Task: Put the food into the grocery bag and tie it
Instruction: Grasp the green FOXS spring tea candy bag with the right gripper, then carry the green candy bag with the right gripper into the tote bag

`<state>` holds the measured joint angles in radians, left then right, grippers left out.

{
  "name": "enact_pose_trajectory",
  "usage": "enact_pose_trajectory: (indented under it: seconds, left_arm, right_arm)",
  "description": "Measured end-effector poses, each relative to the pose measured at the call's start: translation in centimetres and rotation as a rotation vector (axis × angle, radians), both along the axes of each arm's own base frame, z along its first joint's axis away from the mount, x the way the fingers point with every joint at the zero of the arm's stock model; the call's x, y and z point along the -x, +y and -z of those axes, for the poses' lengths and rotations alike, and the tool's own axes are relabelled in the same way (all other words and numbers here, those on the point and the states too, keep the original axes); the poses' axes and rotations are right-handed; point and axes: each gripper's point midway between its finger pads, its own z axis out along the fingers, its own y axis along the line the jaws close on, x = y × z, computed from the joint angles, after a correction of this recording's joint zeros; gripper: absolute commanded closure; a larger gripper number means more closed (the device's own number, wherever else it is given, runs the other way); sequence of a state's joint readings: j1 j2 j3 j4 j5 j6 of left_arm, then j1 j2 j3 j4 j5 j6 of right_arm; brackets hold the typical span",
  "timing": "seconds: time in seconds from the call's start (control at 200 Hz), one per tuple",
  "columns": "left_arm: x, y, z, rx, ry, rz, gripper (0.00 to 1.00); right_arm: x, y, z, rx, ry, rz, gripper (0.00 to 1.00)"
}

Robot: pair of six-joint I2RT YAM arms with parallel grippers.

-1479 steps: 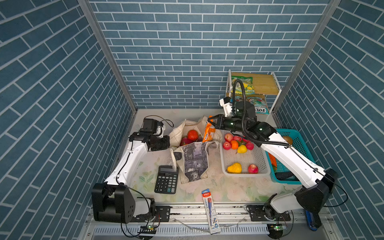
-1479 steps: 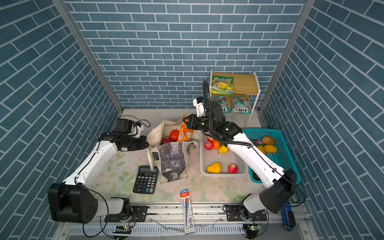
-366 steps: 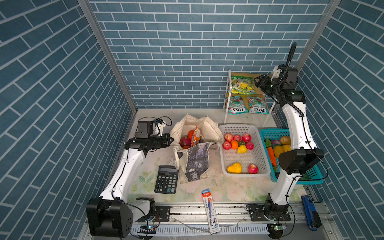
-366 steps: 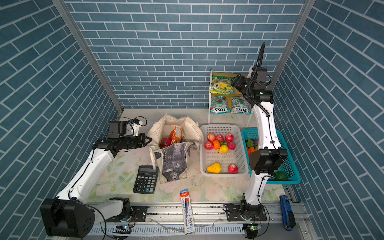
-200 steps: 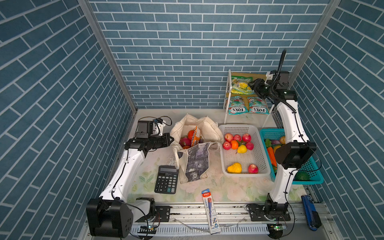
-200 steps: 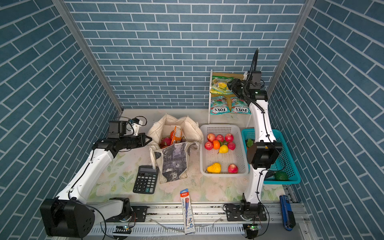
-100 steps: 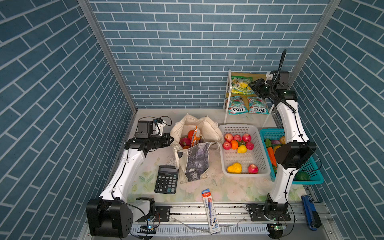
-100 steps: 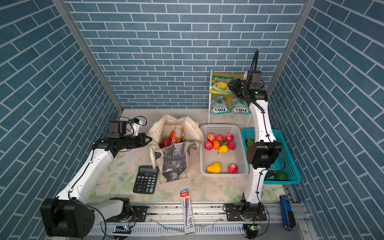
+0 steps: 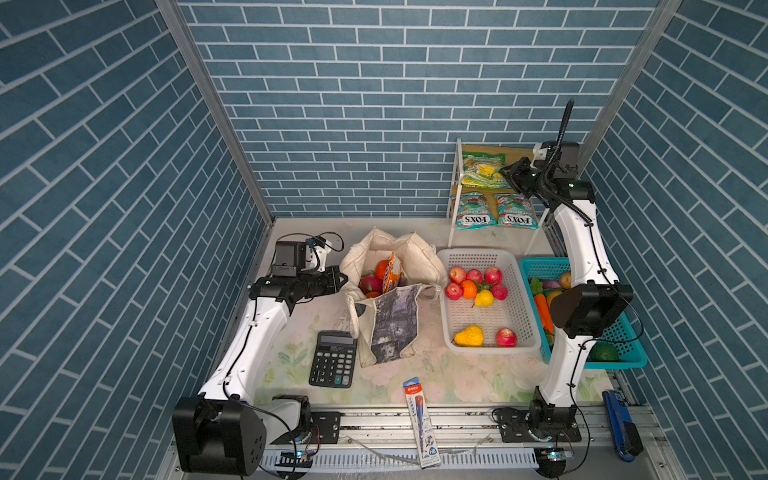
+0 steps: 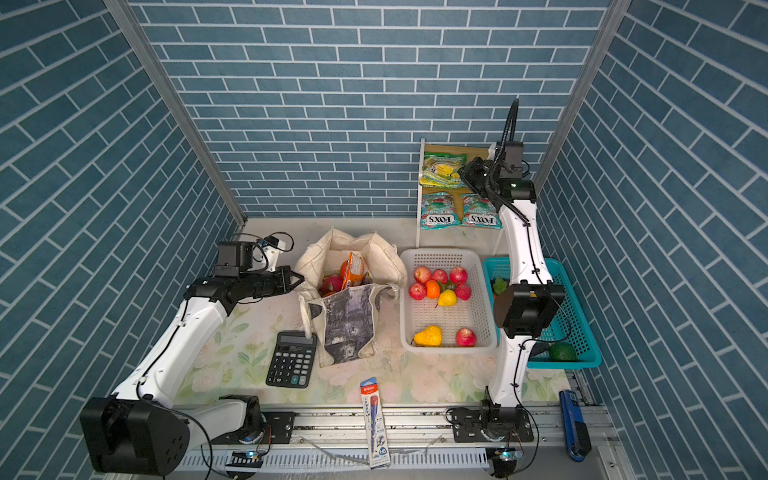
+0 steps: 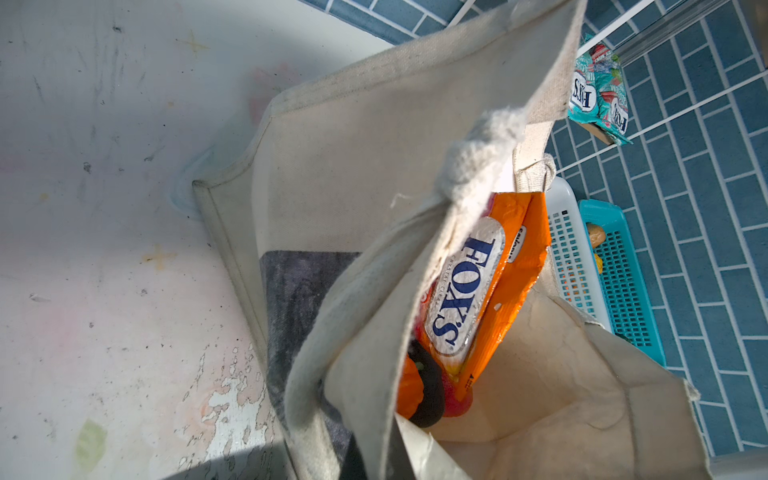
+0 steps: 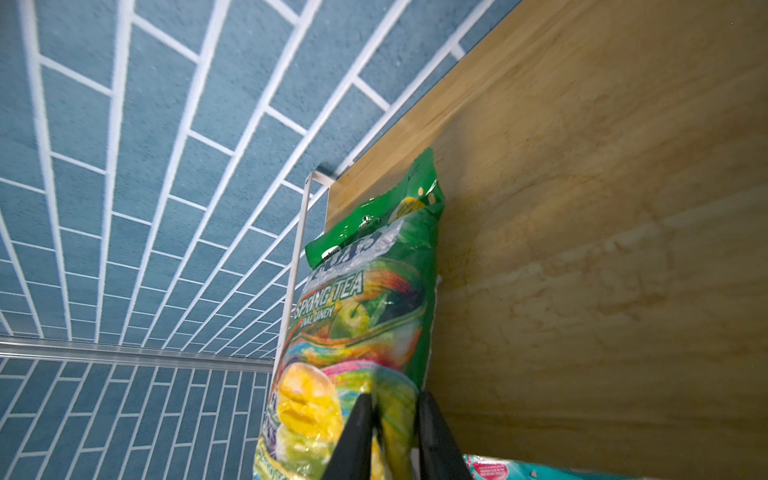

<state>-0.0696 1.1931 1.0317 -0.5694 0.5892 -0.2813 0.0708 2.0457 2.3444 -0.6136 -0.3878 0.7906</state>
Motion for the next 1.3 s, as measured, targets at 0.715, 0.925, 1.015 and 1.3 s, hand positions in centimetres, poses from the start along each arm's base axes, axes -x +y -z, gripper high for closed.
enact_pose_trajectory:
  seconds: [0.715,0.925,1.015,1.3]
  left_arm:
    - [0.0,0.0,0.0,0.0,0.0,0.0,1.0]
    - [0.0,0.0,0.0,0.0,0.0,0.0,1.0]
    - [0.0,0.0,0.0,-0.001,0.0,0.0,1.0]
    - [0.0,0.0,0.0,-0.001,0.0,-0.001,1.0]
  right_arm:
    - [3.9,-0.7,-4.8,0.01,-0.091,0.023,1.0]
    - [10.1,-1.0,-12.2,0.032,-0.256,0.027,1.0]
    - [12.6,-0.8,-14.0,0.047,-0.305,0.025,1.0]
    - [17.4,4.7,-13.6,0.096,-0.338,-0.135,1.0]
